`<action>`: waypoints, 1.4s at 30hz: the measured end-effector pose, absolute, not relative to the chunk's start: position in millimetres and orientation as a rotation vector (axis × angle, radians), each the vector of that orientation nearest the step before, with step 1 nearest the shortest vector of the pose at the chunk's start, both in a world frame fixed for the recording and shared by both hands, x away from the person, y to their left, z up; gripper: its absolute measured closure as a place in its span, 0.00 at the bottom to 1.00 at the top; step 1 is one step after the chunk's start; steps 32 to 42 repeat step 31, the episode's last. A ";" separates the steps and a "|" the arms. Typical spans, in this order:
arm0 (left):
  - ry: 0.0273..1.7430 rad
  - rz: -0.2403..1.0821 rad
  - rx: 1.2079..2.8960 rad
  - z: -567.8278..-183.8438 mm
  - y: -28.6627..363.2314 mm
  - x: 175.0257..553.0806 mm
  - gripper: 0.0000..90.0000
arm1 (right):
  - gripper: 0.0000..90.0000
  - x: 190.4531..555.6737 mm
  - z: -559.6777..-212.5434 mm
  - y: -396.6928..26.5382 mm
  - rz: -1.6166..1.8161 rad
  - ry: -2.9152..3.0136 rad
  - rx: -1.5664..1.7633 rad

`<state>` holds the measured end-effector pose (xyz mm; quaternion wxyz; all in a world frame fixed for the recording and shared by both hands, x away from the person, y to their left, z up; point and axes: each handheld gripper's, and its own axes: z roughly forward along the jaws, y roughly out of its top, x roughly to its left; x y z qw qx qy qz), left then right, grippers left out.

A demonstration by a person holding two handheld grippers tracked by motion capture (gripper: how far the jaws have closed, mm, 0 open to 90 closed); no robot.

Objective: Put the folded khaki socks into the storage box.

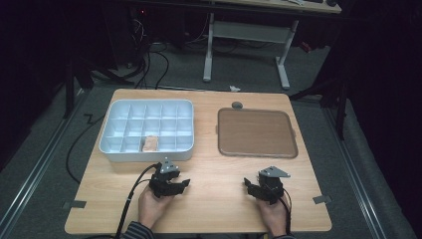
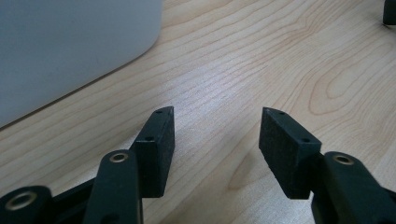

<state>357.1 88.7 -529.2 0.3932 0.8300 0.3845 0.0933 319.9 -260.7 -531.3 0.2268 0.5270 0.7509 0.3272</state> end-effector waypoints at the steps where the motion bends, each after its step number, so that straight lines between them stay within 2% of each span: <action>1: 0.973 0.241 2.104 -529.7 88.8 356.4 0.51 | 0.40 320.0 -531.3 -260.7 0.901 2.070 1.449; 13: 0.909 0.353 2.116 -535.0 83.6 347.4 0.46 | 0.40 319.9 -531.4 -260.7 0.899 2.071 1.446; 42: 0.919 0.342 2.107 -535.0 84.3 348.8 0.45 | 0.40 320.1 -531.3 -261.4 0.907 2.070 1.453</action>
